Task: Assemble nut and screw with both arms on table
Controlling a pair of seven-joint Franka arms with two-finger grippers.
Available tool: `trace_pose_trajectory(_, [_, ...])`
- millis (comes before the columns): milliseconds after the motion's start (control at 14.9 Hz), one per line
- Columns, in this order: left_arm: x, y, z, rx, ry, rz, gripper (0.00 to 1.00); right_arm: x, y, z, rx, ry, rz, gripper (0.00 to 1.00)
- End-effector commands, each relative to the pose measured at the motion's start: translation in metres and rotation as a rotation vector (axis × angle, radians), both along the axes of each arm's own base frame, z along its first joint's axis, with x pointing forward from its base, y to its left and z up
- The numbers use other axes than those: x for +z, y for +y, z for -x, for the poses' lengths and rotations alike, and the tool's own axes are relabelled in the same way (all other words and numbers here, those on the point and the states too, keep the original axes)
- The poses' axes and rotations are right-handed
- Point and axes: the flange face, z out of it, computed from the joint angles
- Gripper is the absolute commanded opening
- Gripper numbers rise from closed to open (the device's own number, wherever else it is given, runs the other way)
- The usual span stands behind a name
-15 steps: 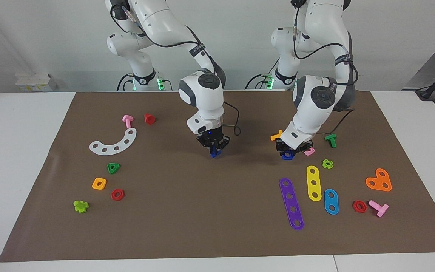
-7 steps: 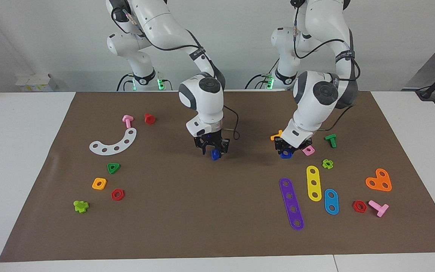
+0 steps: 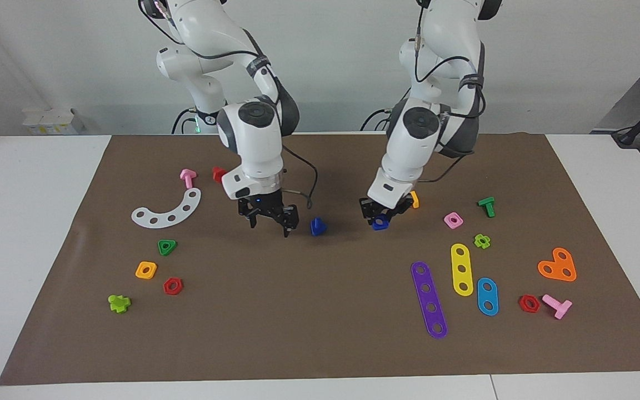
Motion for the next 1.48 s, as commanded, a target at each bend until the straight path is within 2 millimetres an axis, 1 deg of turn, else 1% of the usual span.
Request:
trace_pose_trajectory(0, [-0.022,-0.041,0.014,0.085,-0.009,0.028,0.0,0.025,-0.052,0.006,0.012,0.006,0.02,1.0])
trace_pose_trajectory(67, [-0.025,-0.054,0.019,0.1,-0.015,0.036,0.0,0.035,-0.071,0.007,0.015,0.009,0.029,1.0])
trace_pose_trajectory(201, [-0.027,-0.067,0.028,0.108,-0.011,0.039,0.0,0.053,-0.109,0.015,0.048,0.034,0.033,1.0])
trace_pose_trajectory(336, [-0.029,-0.082,0.038,0.139,0.003,0.063,0.0,0.074,-0.146,0.024,0.088,0.068,0.0,1.0])
trace_pose_trajectory(403, [-0.029,-0.086,0.039,0.157,0.006,0.068,0.0,0.084,-0.161,0.029,0.109,0.083,0.006,1.0])
trace_pose_trajectory(537, [-0.029,-0.097,0.048,0.159,0.006,0.073,0.0,0.103,-0.186,0.034,0.114,0.071,0.013,1.0])
trace_pose_trajectory(604, [-0.029,-0.099,0.049,0.169,0.006,0.078,0.0,0.108,-0.195,0.035,0.117,0.075,0.012,1.0])
trace_pose_trajectory(672, [-0.031,-0.101,0.051,0.172,0.006,0.079,0.0,0.115,-0.2,0.036,0.126,0.074,0.007,1.0])
trace_pose_trajectory(739, [-0.04,-0.111,0.058,0.159,0.01,0.078,0.0,0.122,-0.207,0.036,0.128,0.071,0.001,1.0])
trace_pose_trajectory(806, [-0.041,-0.114,0.058,0.168,0.004,0.085,0.0,0.134,-0.21,0.034,0.127,0.064,0.002,1.0])
trace_pose_trajectory(1075, [-0.048,-0.117,0.056,0.188,-0.007,0.098,0.0,0.185,-0.211,0.022,0.123,0.054,0.001,1.0])
trace_pose_trajectory(1142, [-0.05,-0.117,0.055,0.189,-0.008,0.096,0.0,0.195,-0.209,0.019,0.124,0.06,0.001,1.0])
trace_pose_trajectory(1276, [-0.052,-0.116,0.054,0.188,-0.015,0.099,0.0,0.207,-0.208,0.016,0.127,0.06,-0.008,1.0])
trace_pose_trajectory(1410, [-0.057,-0.116,0.054,0.187,-0.015,0.093,0.0,0.209,-0.206,0.017,0.124,0.056,-0.039,1.0])
